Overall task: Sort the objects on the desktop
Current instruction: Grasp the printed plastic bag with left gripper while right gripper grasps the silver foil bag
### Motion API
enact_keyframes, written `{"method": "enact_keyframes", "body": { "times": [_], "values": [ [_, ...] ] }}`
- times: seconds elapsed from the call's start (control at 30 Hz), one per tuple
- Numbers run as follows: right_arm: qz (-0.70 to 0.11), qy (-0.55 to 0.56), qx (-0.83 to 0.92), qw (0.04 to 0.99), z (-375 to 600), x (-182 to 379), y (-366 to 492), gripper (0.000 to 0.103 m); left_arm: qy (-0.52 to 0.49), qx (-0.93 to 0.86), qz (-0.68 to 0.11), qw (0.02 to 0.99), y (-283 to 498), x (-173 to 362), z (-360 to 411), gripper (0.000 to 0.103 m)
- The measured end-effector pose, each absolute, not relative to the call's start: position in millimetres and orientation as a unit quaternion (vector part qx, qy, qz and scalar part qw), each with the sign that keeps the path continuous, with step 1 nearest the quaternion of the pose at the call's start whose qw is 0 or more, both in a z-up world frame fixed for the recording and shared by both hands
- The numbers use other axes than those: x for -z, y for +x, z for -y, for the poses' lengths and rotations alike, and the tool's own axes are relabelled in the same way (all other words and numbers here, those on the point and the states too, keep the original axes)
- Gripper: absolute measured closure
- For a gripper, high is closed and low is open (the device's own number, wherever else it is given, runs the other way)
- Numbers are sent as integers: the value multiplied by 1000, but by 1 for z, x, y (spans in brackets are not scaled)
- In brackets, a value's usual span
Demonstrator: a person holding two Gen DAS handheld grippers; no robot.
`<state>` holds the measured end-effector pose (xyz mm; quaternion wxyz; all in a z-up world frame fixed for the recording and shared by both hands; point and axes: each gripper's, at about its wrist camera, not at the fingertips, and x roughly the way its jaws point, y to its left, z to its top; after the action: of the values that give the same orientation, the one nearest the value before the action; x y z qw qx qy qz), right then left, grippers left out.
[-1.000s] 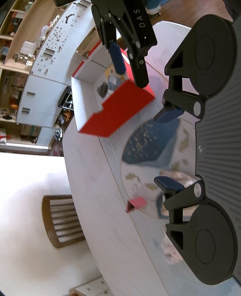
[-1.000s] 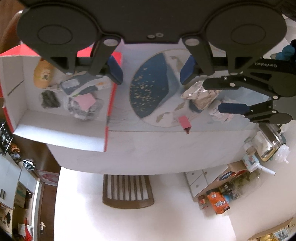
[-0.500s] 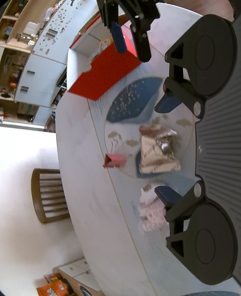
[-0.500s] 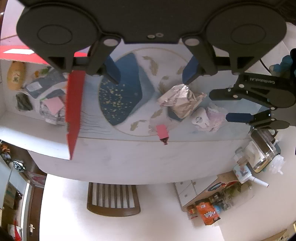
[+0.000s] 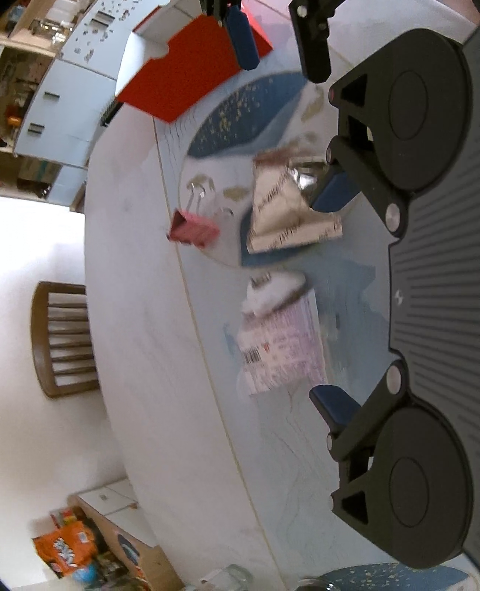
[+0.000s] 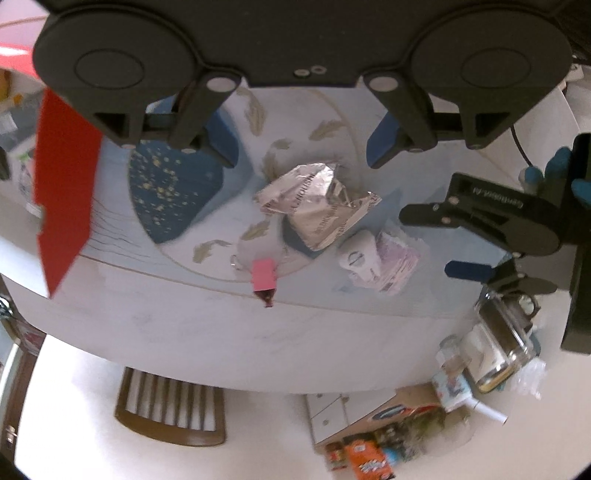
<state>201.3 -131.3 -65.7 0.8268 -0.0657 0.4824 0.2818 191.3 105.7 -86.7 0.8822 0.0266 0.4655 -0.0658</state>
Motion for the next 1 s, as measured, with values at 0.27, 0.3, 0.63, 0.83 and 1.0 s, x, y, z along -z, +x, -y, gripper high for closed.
{"method": "enact_keyframes", "body": {
  "times": [0.27,0.3,0.63,0.83,1.0],
  "values": [
    [-493,-99,-296,812,107,82,220,26,45,40,-488,871,216,113,-121,2],
    [-495,-104,-297,810,104,84,222,26,47,39,-489,870,219,116,-122,2],
    [-507,-148,-314,789,83,107,244,26,74,51,-505,859,242,133,-123,2],
    [-513,-166,-326,776,74,117,261,26,80,59,-509,855,254,136,-122,2],
    [-514,-176,-346,765,64,123,266,27,71,57,-515,852,262,140,-127,2]
  ]
}}
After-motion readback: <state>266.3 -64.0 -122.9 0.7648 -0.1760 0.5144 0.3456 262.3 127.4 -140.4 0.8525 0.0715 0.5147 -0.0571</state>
